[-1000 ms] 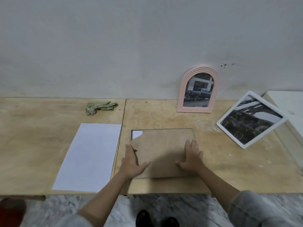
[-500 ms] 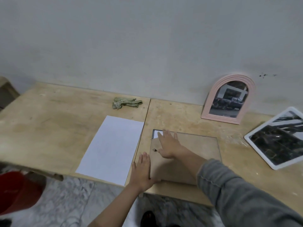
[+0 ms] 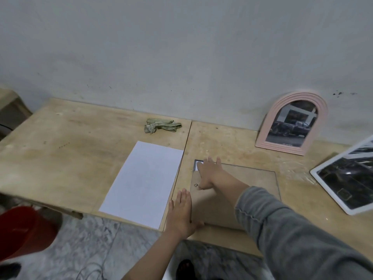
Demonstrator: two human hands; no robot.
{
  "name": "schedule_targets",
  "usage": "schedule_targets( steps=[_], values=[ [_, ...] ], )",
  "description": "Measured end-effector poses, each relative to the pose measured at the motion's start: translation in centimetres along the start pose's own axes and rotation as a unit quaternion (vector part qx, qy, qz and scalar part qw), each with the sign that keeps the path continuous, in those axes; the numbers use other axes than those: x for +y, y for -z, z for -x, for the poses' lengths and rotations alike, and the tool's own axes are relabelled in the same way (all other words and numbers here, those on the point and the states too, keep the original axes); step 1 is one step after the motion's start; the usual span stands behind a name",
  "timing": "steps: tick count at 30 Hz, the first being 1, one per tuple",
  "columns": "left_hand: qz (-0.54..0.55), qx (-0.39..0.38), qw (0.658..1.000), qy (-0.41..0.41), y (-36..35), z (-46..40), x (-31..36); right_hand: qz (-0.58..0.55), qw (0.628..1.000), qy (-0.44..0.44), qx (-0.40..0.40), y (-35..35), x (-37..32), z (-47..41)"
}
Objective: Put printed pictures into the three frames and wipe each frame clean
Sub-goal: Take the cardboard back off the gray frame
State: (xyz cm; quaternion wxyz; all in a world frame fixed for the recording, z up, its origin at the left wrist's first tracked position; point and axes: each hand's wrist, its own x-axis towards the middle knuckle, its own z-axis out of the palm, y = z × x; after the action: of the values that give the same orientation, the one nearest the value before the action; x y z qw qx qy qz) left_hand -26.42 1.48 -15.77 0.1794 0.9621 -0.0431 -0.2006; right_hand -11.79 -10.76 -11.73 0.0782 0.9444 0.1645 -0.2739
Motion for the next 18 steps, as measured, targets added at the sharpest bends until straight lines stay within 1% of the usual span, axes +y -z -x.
schedule_targets(
  steps=[4,9,18],
  values=[
    [0.017,0.002,1.000,0.016,-0.2,0.0,0.2,-0.012,1.000,-0.012,-0.005,1.2,-0.3,-0.3],
    [0.019,0.008,0.999,0.030,-0.1,0.2,0.5,0.013,0.999,-0.018,-0.024,2.0,-0.8,-0.9],
    [0.027,0.011,0.999,0.042,0.0,0.2,0.5,0.016,0.999,-0.017,-0.046,3.2,-0.7,-0.7]
  ],
)
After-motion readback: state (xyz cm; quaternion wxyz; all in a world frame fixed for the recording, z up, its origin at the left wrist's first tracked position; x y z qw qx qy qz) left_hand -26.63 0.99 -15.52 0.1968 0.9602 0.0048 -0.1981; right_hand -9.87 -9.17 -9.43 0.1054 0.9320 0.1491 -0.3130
